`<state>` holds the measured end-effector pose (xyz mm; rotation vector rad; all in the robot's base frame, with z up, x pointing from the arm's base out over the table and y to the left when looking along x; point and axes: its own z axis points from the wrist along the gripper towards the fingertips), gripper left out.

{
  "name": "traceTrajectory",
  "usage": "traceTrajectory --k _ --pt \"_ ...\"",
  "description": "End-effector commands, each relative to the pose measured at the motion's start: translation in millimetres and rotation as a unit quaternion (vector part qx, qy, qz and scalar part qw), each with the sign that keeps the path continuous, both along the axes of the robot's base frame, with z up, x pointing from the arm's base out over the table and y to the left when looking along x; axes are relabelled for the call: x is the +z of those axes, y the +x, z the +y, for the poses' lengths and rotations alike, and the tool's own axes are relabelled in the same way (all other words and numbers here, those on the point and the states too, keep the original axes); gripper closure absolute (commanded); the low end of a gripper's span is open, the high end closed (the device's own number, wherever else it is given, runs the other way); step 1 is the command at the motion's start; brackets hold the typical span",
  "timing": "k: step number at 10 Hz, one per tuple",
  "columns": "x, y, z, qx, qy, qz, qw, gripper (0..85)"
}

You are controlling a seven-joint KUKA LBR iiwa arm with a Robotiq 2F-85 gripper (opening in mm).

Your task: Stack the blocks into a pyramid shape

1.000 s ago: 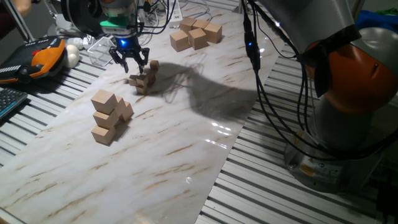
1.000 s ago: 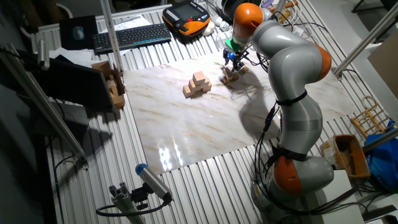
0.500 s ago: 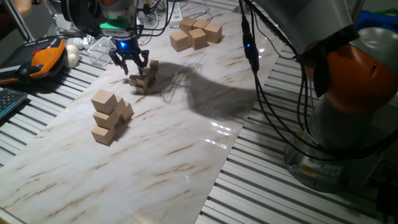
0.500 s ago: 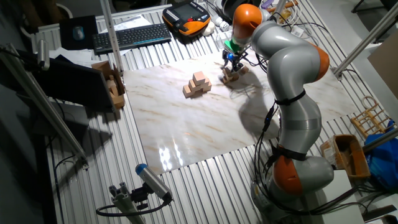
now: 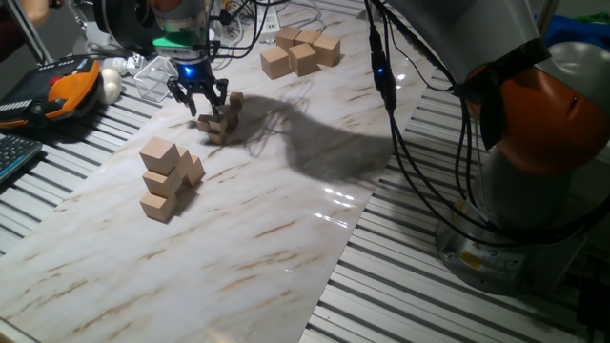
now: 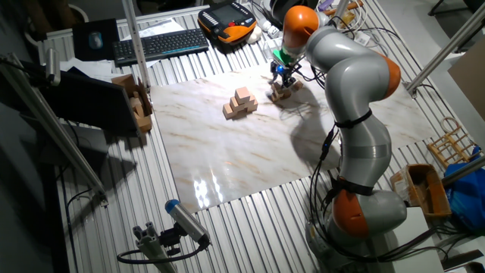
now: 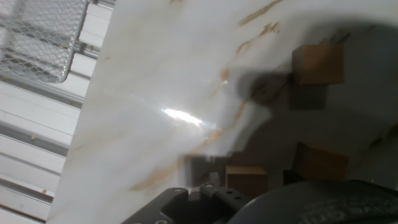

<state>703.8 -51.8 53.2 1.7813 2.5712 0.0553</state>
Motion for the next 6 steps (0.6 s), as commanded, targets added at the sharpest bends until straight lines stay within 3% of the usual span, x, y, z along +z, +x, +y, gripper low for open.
traceTrajectory --k 1,6 --pt "-1.0 0.2 0.3 -0.001 0.000 0.000 1.0000 34.0" --pt "-4.9 0.7 1.3 -0.005 0.000 -0.002 1.0000 34.0"
